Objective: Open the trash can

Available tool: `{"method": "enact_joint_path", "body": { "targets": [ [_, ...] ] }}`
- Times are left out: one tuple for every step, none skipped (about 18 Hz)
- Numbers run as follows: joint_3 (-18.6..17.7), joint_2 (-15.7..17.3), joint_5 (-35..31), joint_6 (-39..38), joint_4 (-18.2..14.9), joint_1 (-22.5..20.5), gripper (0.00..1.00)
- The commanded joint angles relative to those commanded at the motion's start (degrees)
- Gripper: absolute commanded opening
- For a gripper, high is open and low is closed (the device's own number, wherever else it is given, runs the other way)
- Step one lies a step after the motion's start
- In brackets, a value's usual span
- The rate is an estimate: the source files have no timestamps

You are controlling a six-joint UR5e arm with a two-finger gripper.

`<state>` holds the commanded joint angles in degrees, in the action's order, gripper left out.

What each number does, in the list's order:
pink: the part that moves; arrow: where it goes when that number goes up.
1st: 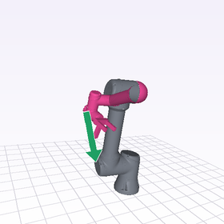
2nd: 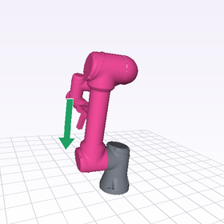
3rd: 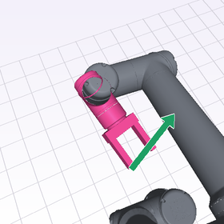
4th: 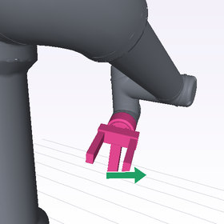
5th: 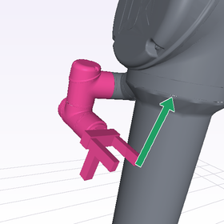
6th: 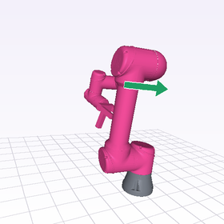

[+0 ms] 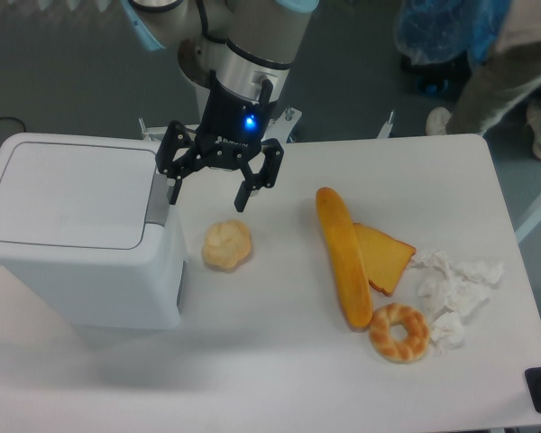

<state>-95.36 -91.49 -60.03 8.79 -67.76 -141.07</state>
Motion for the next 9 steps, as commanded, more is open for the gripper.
{"method": "enact_joint_path", "body": {
  "targets": [
    [-0.17, 0.00, -0.09, 0.00, 0.00, -0.09, 1.00],
    [-0.35, 0.00, 0.00, 0.00, 0.00, 0.00, 1.00],
    [-0.35, 0.00, -0.09, 0.00, -0.09, 0.00, 1.00],
    [-0.44, 0.00, -0.09, 0.00, -0.09, 0.00, 1.00],
    [-0.53, 0.00, 0.00, 0.09, -0.09, 0.00, 1.00],
    [-0.88, 0.00, 0.00, 0.09, -0.09, 0.00, 1.00],
    [-1.23, 0.00, 0.09, 0.09, 0.00, 0.00, 1.00],
    [-1.41, 0.00, 0.09, 0.09, 0.00, 0.09, 1.00],
    [-1.41, 0.00, 0.09, 0.09, 0.00, 0.09, 1.00]
  ]
}}
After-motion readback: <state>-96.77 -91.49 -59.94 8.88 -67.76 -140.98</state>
